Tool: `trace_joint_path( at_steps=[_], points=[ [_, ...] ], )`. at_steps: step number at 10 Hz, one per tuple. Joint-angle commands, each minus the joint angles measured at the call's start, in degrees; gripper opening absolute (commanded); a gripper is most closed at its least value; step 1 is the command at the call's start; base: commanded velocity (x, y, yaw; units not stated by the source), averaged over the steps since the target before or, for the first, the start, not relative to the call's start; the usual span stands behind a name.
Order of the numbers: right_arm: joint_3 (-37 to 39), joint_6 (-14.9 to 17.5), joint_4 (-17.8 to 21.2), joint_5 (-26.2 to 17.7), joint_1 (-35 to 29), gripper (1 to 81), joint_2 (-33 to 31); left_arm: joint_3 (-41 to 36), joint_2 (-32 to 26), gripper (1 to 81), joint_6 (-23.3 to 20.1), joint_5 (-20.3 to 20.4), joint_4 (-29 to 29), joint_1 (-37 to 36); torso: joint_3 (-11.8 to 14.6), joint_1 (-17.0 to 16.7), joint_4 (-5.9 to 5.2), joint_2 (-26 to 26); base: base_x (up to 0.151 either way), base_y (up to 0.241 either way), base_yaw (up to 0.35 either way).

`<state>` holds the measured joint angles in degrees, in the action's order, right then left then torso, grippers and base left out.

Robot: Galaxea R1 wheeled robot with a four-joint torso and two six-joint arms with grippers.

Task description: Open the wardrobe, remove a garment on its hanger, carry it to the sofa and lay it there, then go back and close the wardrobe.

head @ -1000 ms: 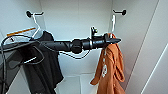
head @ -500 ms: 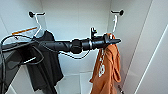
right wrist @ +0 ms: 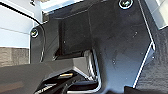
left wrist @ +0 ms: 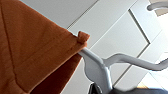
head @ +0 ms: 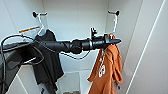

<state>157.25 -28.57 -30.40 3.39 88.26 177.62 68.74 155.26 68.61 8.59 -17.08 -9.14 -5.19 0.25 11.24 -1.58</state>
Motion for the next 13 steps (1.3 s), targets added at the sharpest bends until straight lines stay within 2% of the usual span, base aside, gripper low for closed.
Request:
trace_joint_path(
  at_steps=[1, 13],
  points=[
    [-0.20, -0.07, 0.34, -2.51, -2.16, 81.1, 0.31, -0.19, 0.06, 1.0, -2.08, 4.59, -1.99, -10.94, 0.00, 0.00, 0.00, 0.00, -0.123, 0.000, 0.000],
    [-0.28, 0.01, 0.34, -2.60, -2.16, 81.1, 0.40, -1.24, -0.47, 1.0, -2.08, 4.59, -2.17, -10.32, 0.00, 0.00, 0.00, 0.00, -0.135, 0.000, 0.000]
  ],
)
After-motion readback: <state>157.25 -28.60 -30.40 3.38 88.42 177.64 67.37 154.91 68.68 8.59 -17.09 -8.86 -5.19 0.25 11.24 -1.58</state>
